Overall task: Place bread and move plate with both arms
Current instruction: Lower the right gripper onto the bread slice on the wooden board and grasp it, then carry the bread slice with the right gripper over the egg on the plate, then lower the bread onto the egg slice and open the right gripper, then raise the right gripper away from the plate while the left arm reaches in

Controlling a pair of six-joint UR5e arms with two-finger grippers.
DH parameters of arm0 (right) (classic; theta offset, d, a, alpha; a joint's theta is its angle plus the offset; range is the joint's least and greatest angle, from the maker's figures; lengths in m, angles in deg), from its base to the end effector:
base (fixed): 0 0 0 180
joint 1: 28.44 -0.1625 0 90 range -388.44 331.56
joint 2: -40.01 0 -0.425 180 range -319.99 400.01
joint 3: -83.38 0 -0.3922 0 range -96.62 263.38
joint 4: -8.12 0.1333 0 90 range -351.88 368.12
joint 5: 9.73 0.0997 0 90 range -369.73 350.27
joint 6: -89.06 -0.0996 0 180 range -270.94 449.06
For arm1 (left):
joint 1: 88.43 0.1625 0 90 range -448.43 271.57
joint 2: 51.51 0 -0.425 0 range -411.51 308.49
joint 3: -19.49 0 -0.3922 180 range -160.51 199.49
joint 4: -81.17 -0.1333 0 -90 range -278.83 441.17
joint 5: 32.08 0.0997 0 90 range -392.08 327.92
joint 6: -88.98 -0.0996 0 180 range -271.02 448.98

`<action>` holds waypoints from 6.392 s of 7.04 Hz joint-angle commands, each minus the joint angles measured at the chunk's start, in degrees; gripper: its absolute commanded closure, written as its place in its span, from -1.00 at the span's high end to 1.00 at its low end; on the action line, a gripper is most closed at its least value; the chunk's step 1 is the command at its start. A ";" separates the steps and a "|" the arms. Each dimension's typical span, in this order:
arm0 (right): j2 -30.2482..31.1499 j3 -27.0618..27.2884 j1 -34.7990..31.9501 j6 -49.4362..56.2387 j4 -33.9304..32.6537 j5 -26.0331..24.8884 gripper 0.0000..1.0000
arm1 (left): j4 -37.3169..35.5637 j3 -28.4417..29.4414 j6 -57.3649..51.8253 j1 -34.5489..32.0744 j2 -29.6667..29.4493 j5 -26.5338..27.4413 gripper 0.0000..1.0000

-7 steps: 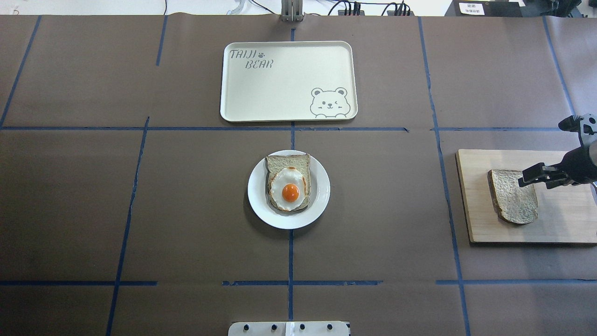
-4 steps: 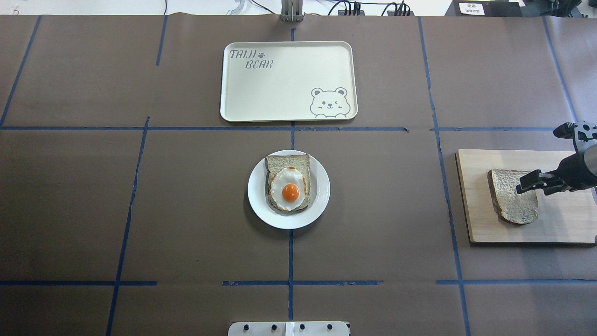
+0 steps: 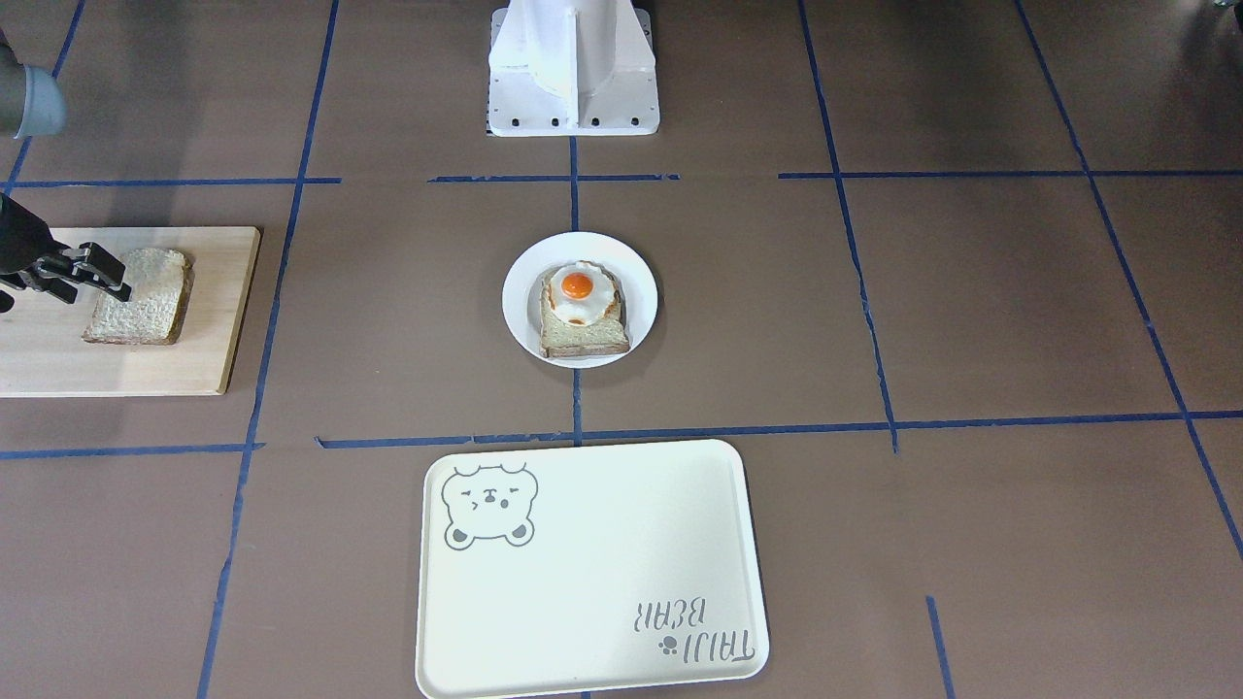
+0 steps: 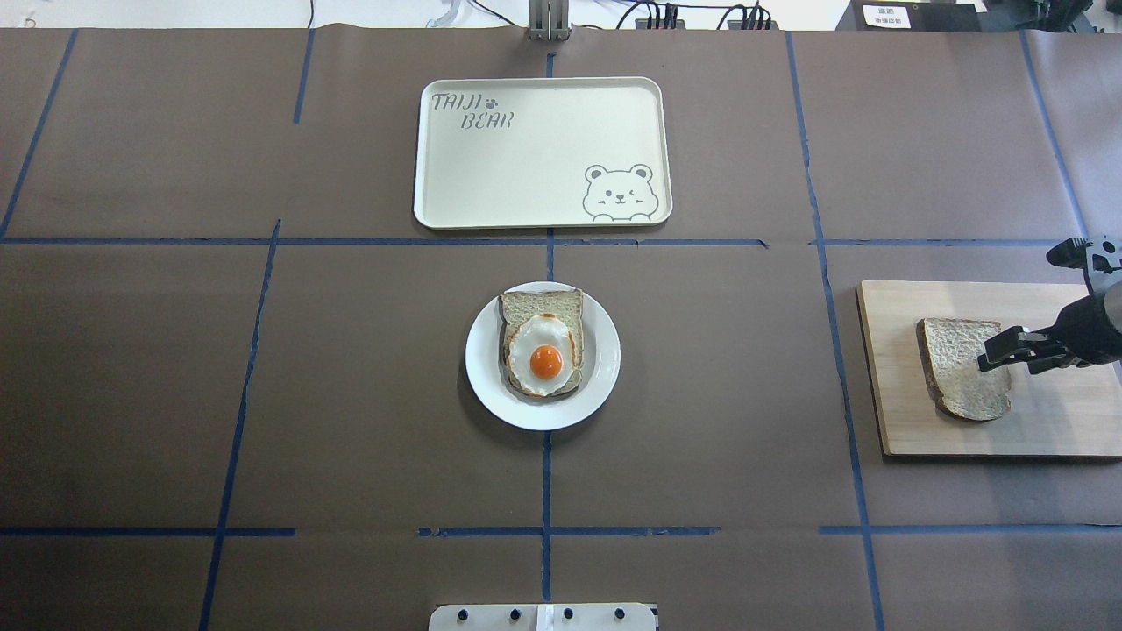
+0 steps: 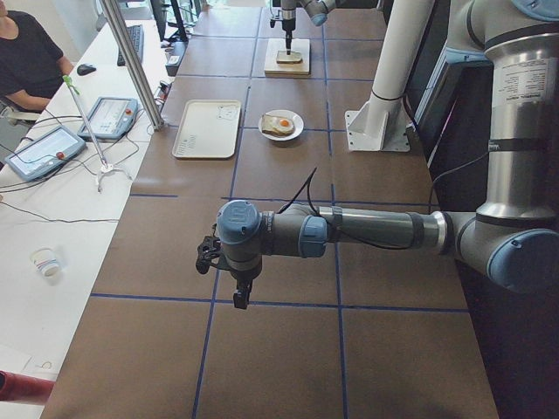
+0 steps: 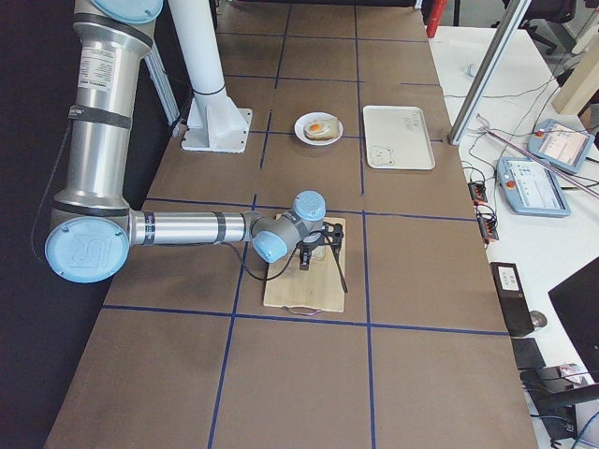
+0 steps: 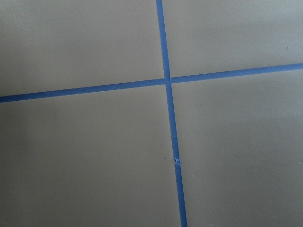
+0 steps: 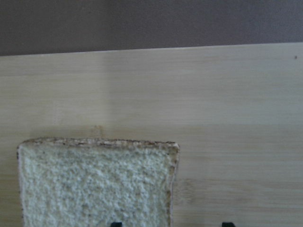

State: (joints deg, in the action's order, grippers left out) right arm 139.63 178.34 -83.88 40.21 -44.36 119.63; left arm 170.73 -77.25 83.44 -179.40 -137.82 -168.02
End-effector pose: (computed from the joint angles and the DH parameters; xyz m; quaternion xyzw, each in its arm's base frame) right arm -0.1949 -0.4066 0.6240 -0.0161 -0.4183 0.0178 0.9080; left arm -0.0696 -0.4659 0.6304 0.0431 0.3883 0.0456 0.9194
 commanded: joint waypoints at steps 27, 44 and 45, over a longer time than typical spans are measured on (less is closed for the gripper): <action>-36.32 -2.13 25.73 -32.19 12.94 -21.25 -1.00 | -0.61 1.20 0.26 0.00 -0.44 0.07 1.00; -37.92 -5.13 16.64 -32.53 11.45 -8.84 0.99 | 0.52 0.23 0.18 0.61 -0.88 -0.37 1.00; -37.65 -4.87 11.72 -32.10 8.74 -5.12 1.00 | 3.31 0.23 1.22 3.05 -1.05 -4.64 1.00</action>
State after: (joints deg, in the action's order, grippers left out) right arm 101.66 173.21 -66.47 7.83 -33.16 108.97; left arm 171.77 -76.82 83.90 -178.36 -138.67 -169.42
